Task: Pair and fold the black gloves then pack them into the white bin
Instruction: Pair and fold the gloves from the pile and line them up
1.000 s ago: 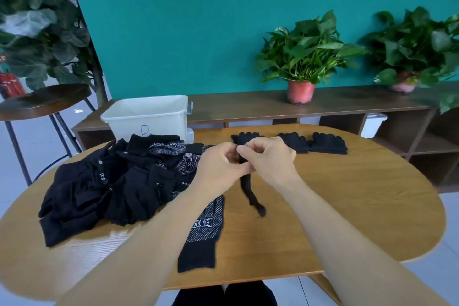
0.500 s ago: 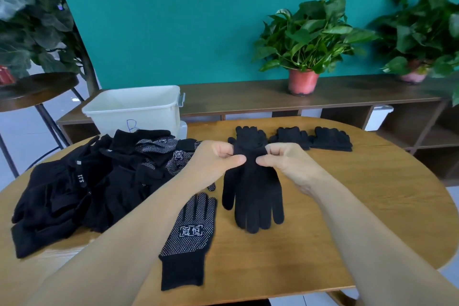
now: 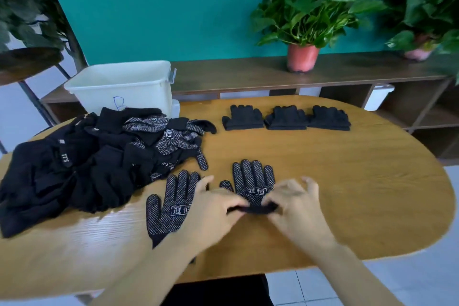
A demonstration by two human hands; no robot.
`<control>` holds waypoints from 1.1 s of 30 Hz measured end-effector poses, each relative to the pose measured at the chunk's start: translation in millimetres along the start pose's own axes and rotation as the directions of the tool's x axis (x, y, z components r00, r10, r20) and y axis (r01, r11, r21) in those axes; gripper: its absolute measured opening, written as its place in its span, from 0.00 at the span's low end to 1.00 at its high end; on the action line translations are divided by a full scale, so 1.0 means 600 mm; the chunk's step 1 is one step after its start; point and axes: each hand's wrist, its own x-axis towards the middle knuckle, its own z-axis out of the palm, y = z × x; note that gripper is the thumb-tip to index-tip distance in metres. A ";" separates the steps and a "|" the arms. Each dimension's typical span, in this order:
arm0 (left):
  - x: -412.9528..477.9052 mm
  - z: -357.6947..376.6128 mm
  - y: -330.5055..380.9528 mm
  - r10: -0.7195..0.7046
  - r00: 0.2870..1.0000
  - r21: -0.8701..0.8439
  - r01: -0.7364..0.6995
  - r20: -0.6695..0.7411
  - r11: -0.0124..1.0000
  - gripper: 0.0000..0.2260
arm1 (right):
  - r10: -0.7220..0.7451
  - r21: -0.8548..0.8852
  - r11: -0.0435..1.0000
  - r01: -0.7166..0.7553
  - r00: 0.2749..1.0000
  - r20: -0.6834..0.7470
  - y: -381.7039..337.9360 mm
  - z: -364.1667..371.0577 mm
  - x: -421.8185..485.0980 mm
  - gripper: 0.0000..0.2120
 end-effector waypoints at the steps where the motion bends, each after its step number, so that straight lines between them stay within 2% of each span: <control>1: -0.019 0.013 -0.002 0.019 1.000 0.036 -0.020 0.022 0.999 0.09 | -0.018 -0.037 0.999 0.019 1.000 0.022 0.001 0.012 -0.019 0.09; 4: -0.048 0.028 0.001 0.054 0.997 0.085 -0.058 0.050 0.995 0.13 | -0.039 -0.090 0.995 0.043 0.998 0.046 -0.008 0.025 -0.053 0.10; 6: -0.057 0.027 0.005 0.078 0.995 0.128 -0.084 0.057 0.988 0.12 | -0.058 -0.124 0.990 0.064 0.997 0.051 -0.012 0.024 -0.067 0.09; 9: -0.065 0.021 0.004 0.097 0.991 0.182 -0.113 0.091 0.977 0.15 | -0.036 -0.092 0.995 0.042 0.997 0.061 -0.023 0.018 -0.081 0.12; 14: -0.043 -0.007 0.018 -0.003 0.994 0.189 -0.018 0.110 0.982 0.22 | 0.105 -0.005 0.994 -0.106 0.991 -0.081 -0.038 0.006 -0.058 0.14; 16: -0.024 -0.005 0.030 -0.053 0.988 0.260 0.013 0.148 0.966 0.23 | 0.178 -0.088 0.980 -0.180 0.983 -0.031 -0.040 0.016 -0.037 0.17; 18: -0.009 0.006 0.038 -0.083 0.967 0.354 -0.007 0.240 0.935 0.24 | 0.251 -0.219 0.950 -0.222 0.961 0.116 -0.047 0.027 -0.018 0.26; 20: -0.009 0.019 0.040 -0.141 0.923 0.423 -0.026 0.358 0.906 0.27 | 0.283 -0.286 0.936 -0.204 0.920 0.271 -0.051 0.040 -0.007 0.36; 23: -0.020 0.030 0.032 -0.188 0.876 0.460 -0.043 0.444 0.887 0.29 | 0.305 -0.205 0.949 -0.238 0.856 0.418 -0.052 0.038 -0.009 0.29; 26: -0.024 0.033 0.019 -0.169 0.876 0.475 -0.076 0.451 0.877 0.34 | 0.315 -0.160 0.949 -0.273 0.862 0.398 -0.053 0.018 -0.017 0.33; 29: -0.023 0.037 0.017 -0.142 0.886 0.487 -0.105 0.443 0.867 0.43 | 0.336 -0.153 0.940 -0.303 0.896 0.289 -0.056 0.007 -0.008 0.24; 31: -0.023 0.037 0.018 -0.132 0.890 0.500 -0.117 0.435 0.858 0.44 | 0.305 -0.205 0.944 -0.258 0.920 0.247 -0.062 0.012 0.005 0.32; 33: -0.025 0.037 0.017 -0.121 0.896 0.505 -0.126 0.427 0.854 0.43 | 0.258 -0.261 0.948 -0.180 0.917 0.304 -0.061 0.031 0.010 0.41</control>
